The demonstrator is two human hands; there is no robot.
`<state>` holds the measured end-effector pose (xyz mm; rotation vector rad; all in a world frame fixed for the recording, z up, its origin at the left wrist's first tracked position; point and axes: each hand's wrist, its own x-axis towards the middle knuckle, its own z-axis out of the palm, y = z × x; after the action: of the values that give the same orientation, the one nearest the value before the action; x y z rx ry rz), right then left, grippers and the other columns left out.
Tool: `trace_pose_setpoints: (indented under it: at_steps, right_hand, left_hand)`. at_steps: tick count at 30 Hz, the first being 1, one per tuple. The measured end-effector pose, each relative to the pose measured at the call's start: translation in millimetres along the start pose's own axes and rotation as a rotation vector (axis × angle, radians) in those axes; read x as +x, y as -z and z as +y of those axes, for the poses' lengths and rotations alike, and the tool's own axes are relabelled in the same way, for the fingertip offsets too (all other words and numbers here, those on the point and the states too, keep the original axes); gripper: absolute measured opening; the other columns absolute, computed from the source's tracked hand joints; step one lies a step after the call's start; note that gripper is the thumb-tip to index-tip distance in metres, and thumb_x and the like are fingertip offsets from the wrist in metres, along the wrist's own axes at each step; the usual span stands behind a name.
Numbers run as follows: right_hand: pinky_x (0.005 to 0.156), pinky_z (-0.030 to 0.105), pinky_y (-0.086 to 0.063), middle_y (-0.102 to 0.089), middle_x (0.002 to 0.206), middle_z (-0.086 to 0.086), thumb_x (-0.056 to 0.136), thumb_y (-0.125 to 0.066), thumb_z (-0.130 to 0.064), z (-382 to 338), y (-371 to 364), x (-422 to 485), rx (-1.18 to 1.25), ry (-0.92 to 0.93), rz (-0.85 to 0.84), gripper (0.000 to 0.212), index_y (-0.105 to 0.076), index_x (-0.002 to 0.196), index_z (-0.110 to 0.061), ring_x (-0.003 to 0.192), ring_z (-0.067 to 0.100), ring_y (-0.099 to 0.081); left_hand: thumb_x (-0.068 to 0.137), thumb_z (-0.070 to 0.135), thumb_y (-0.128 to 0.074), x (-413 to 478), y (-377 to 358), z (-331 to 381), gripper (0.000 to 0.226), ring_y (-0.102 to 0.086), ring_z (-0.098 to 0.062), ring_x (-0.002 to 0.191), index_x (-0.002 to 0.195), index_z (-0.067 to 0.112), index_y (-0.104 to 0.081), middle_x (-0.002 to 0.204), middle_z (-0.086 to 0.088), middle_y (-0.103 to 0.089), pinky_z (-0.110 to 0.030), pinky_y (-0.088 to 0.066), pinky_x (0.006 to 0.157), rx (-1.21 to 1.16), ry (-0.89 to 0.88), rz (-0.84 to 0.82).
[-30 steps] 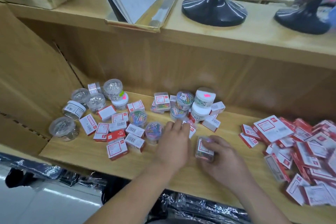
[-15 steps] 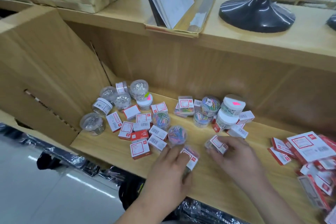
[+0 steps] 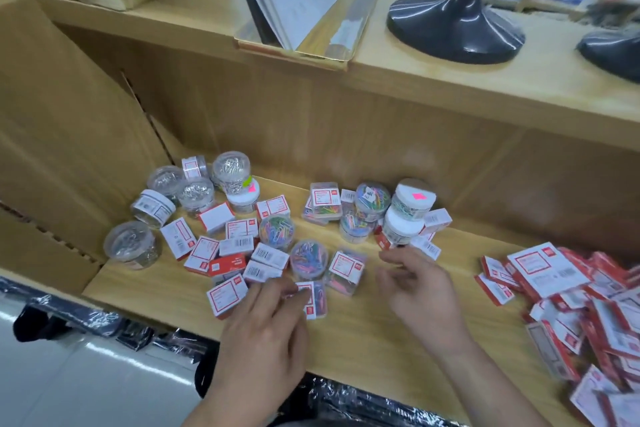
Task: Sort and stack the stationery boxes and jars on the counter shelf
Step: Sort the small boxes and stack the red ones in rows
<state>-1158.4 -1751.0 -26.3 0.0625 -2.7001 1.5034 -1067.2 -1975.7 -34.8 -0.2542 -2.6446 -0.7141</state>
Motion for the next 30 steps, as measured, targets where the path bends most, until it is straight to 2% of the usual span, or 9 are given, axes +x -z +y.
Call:
trace_pose_setpoints:
  at_steps: [2,4,7,10,15,18,22,26,30]
  right_hand:
    - [0.076,0.04,-0.057,-0.069,0.094,-0.012,0.082,-0.079,-0.012,-4.4,20.2,9.3,-0.027,0.022,0.13,0.02,-0.072,0.093,-0.028,0.078,0.009,-0.067]
    - [0.078,0.037,-0.056,-0.062,0.097,-0.011,0.08,-0.081,-0.015,-6.8,38.3,24.0,-0.113,0.089,0.229,0.029,-0.07,0.104,-0.026,0.085,0.009,-0.063]
    - [0.09,0.029,-0.046,-0.052,0.104,-0.004,0.077,-0.084,-0.03,-8.5,55.1,50.0,-0.305,0.151,0.272,0.052,-0.065,0.125,-0.024,0.101,0.013,-0.054]
    - [0.088,0.036,-0.046,-0.051,0.092,0.004,0.08,-0.078,-0.045,-8.4,52.0,68.6,-0.419,0.125,0.236,0.047,-0.067,0.12,-0.023,0.1,0.029,-0.053]
    - [0.087,0.036,-0.052,-0.067,0.096,-0.011,0.079,-0.078,-0.04,-3.2,52.8,76.0,-0.213,0.074,0.201,0.027,-0.066,0.099,-0.027,0.096,0.013,-0.063]
    - [0.089,0.036,-0.053,-0.066,0.101,-0.013,0.078,-0.081,-0.029,1.8,65.5,65.9,-0.143,0.1,0.279,0.029,-0.066,0.104,-0.029,0.099,0.008,-0.063]
    - [0.089,0.028,-0.054,-0.066,0.105,-0.01,0.076,-0.086,-0.021,0.3,77.4,52.3,-0.042,0.124,0.317,0.038,-0.07,0.11,-0.022,0.102,0.006,-0.064]
    - [0.086,0.026,-0.056,-0.07,0.106,-0.005,0.074,-0.087,-0.019,-11.2,80.1,46.3,0.093,0.118,0.282,0.036,-0.072,0.107,-0.02,0.098,0.009,-0.069]
    - [0.074,0.019,-0.056,-0.075,0.094,-0.01,0.074,-0.087,-0.018,-34.4,69.9,41.6,0.245,0.064,0.226,0.027,-0.071,0.094,-0.026,0.081,0.006,-0.071]
  left_hand:
    - [0.085,0.015,-0.067,24.8,-0.5,7.7,0.034,-0.062,-0.02,0.102,0.119,0.019,-0.071,0.116,0.003,-0.06,-0.035,-0.053,0.081,-0.103,-0.012,0.012]
    - [0.089,0.02,-0.063,55.9,-4.9,14.7,0.032,-0.064,-0.02,0.105,0.12,0.017,-0.071,0.118,0.003,-0.061,-0.036,-0.054,0.085,-0.185,-0.012,0.002]
    - [0.087,0.025,-0.063,107.8,-17.8,29.5,0.035,-0.064,-0.02,0.106,0.12,0.017,-0.069,0.118,0.004,-0.063,-0.035,-0.054,0.086,-0.217,-0.006,-0.047]
    - [0.085,0.034,-0.064,148.5,-43.2,52.3,0.035,-0.062,-0.022,0.099,0.117,0.021,-0.064,0.105,0.004,-0.061,-0.036,-0.051,0.078,-0.199,-0.006,-0.136]
    - [0.078,0.042,-0.067,155.3,-77.2,78.3,0.031,-0.067,-0.024,0.087,0.099,0.021,-0.062,0.095,0.003,-0.067,-0.036,-0.053,0.062,-0.081,0.049,-0.1]
    - [0.072,0.049,-0.076,147.6,-87.3,79.8,0.036,-0.064,-0.023,0.082,0.088,0.021,-0.059,0.094,0.006,-0.062,-0.032,-0.048,0.054,0.063,0.009,-0.033]
    - [0.078,0.045,-0.077,148.3,-98.6,81.2,0.035,-0.064,-0.025,0.08,0.09,0.021,-0.055,0.103,0.005,-0.064,-0.033,-0.047,0.053,0.103,-0.025,0.001]
    - [0.075,0.036,-0.076,141.2,-89.4,86.0,0.032,-0.06,-0.028,0.077,0.083,0.019,-0.05,0.088,0.001,-0.06,-0.033,-0.042,0.06,-0.059,-0.02,0.032]
    - [0.067,0.037,-0.074,114.5,-54.1,84.2,0.036,-0.055,-0.019,0.079,0.085,0.02,-0.048,0.082,0.007,-0.056,-0.029,-0.039,0.065,-0.271,0.127,0.107]
